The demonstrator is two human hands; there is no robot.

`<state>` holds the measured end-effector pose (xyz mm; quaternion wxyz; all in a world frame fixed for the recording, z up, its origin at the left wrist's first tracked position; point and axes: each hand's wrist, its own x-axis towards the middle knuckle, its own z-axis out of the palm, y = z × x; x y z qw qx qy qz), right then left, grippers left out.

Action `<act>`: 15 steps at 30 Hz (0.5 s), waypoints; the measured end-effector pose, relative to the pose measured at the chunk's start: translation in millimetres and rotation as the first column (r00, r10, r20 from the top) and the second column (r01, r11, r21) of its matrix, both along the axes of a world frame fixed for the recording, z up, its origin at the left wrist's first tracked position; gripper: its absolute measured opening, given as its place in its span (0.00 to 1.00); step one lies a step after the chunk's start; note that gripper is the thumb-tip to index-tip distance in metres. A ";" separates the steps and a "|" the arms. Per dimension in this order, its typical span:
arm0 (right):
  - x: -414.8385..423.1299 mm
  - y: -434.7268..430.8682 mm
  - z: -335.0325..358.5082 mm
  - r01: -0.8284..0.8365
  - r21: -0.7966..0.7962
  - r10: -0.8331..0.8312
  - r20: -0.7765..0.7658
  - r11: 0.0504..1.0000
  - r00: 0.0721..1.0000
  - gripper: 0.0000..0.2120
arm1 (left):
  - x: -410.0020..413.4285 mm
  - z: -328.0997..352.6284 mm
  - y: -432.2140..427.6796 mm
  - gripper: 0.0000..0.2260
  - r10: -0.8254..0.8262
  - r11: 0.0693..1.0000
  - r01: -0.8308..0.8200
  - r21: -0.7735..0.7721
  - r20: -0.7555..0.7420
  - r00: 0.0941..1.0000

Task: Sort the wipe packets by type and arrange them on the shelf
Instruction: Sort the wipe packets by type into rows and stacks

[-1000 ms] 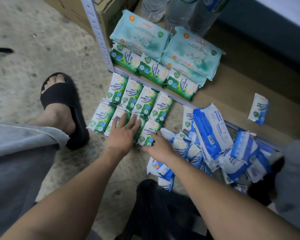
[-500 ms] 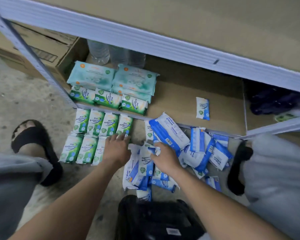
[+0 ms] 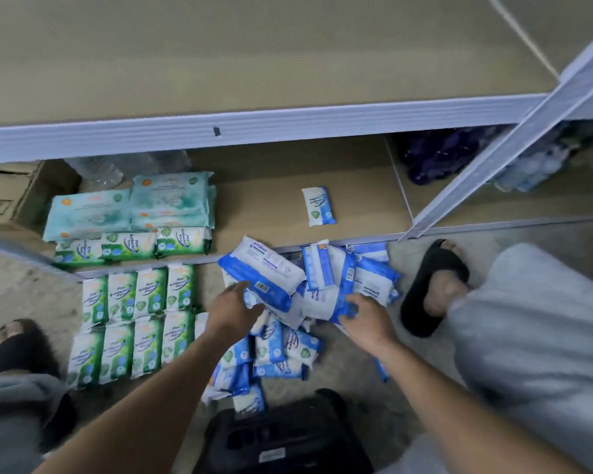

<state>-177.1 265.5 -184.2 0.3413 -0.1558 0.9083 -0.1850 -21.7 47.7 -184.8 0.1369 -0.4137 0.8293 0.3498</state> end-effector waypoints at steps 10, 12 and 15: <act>-64.9 -22.2 -40.4 -0.054 -0.004 0.054 -0.088 0.999 0.995 0.23 | -41.1 -42.2 -15.0 0.41 0.380 0.918 -0.387 0.080 0.094 0.920; -87.1 -45.3 -41.8 -0.098 -0.031 0.092 -0.146 0.995 0.985 0.24 | -50.8 -51.5 -19.2 0.41 0.438 0.892 -0.445 0.075 0.095 0.894; -120.2 -88.1 -45.2 -0.166 -0.063 0.146 -0.246 0.984 0.958 0.24 | -64.7 -59.5 -20.8 0.43 0.524 0.844 -0.528 0.091 0.069 0.849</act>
